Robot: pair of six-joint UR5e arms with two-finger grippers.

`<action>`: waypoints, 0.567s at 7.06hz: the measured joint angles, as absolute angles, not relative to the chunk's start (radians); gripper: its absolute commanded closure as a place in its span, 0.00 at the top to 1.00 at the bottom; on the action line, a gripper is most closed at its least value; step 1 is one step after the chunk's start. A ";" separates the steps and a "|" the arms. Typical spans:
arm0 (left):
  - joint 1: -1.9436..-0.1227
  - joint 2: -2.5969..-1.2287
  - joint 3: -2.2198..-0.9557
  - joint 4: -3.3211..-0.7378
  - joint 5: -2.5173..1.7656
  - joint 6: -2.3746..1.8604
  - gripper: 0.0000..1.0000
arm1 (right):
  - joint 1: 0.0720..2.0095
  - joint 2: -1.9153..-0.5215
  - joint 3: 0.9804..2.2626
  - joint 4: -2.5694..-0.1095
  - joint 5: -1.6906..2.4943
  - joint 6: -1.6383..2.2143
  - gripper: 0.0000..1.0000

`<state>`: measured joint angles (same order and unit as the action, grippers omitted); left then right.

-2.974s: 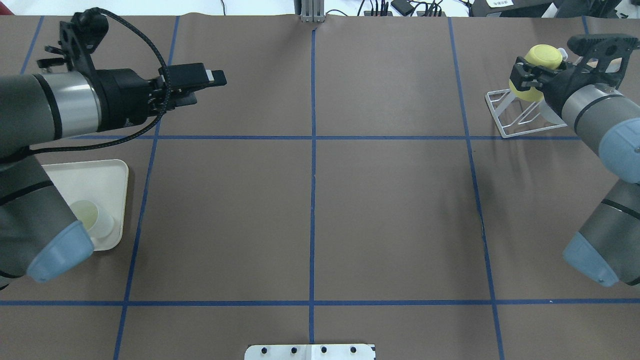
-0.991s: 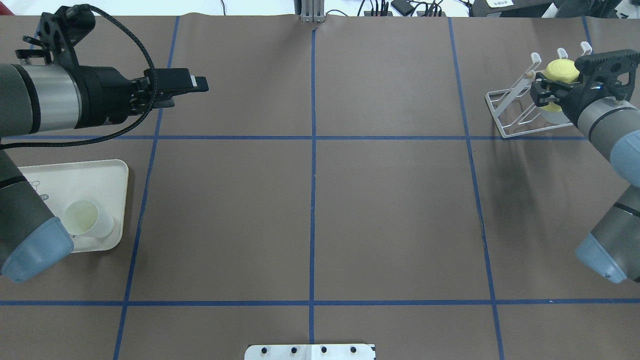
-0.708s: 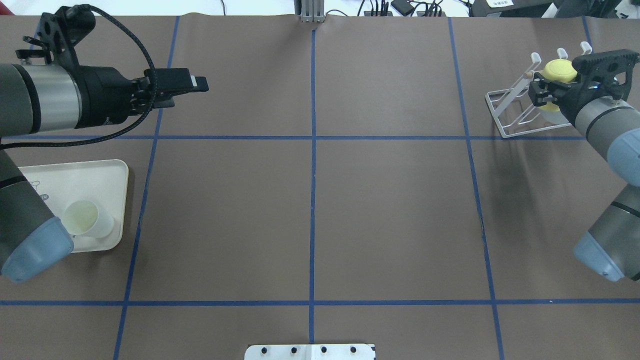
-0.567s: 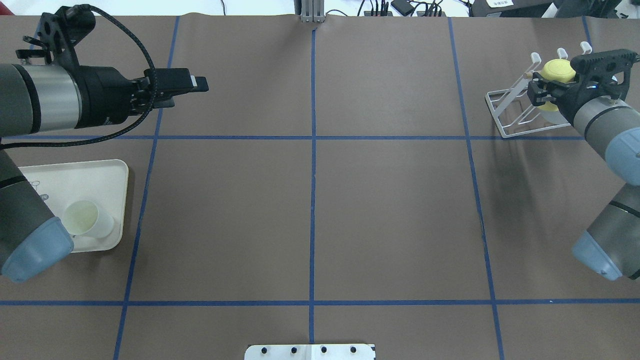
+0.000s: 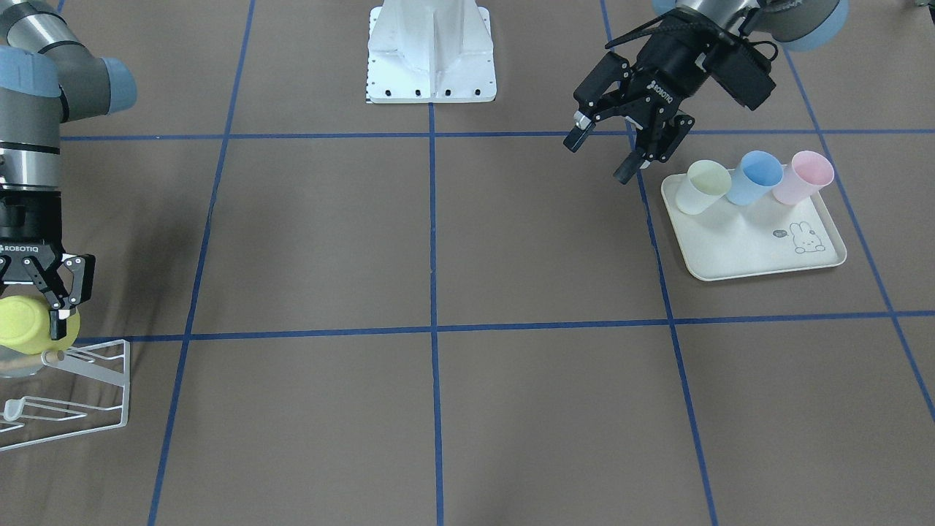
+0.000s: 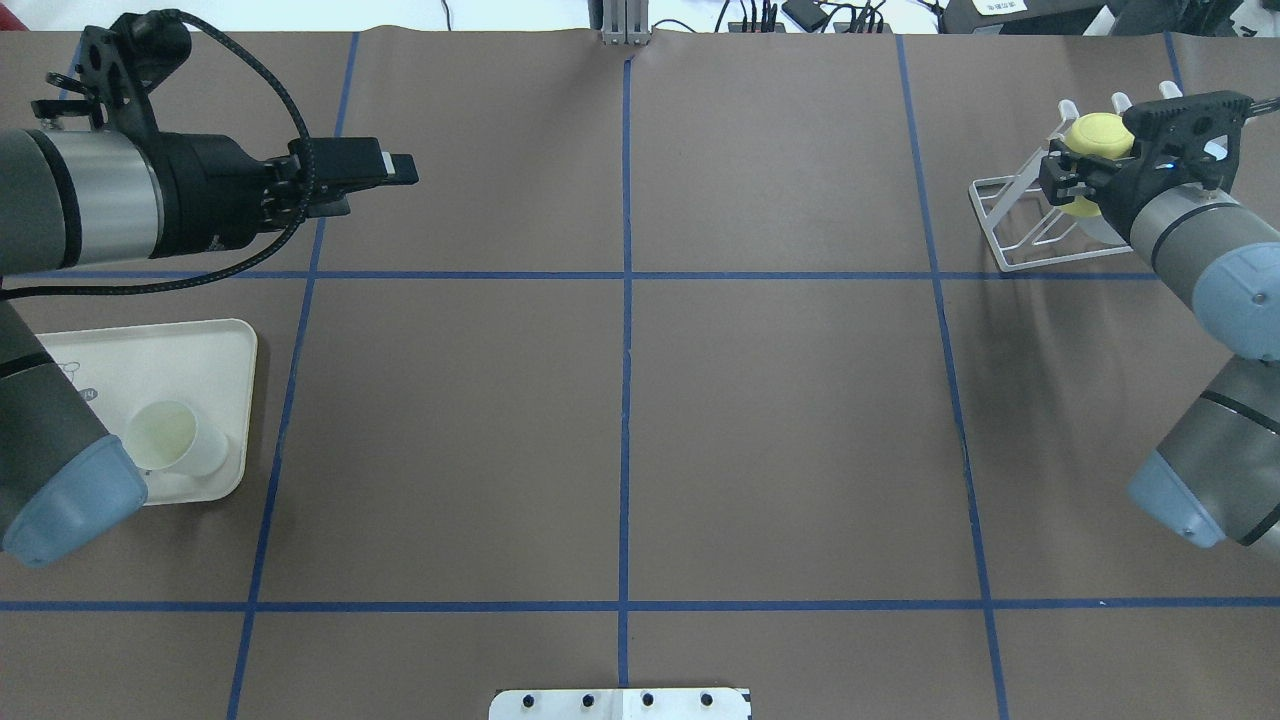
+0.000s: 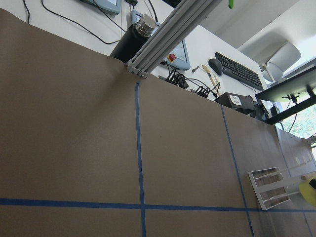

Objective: Transfer IKEA cup to right arm and place on rack

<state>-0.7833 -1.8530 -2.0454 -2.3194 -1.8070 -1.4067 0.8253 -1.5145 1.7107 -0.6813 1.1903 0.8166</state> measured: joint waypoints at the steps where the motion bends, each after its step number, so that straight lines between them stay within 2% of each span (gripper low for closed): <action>1: -0.782 -1.853 -2.045 -2.319 -1.807 -1.407 1.00 | 0.829 -1.508 1.702 -0.682 1.192 0.816 0.00; 4: -0.780 -1.854 -2.043 -2.320 -1.806 -1.408 1.00 | 0.856 -1.483 1.674 -0.681 1.222 0.816 0.00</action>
<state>-0.7796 -1.8541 -2.0428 -2.3201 -1.8057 -1.4080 0.8558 -1.4827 1.6739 -0.6812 1.2225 0.8161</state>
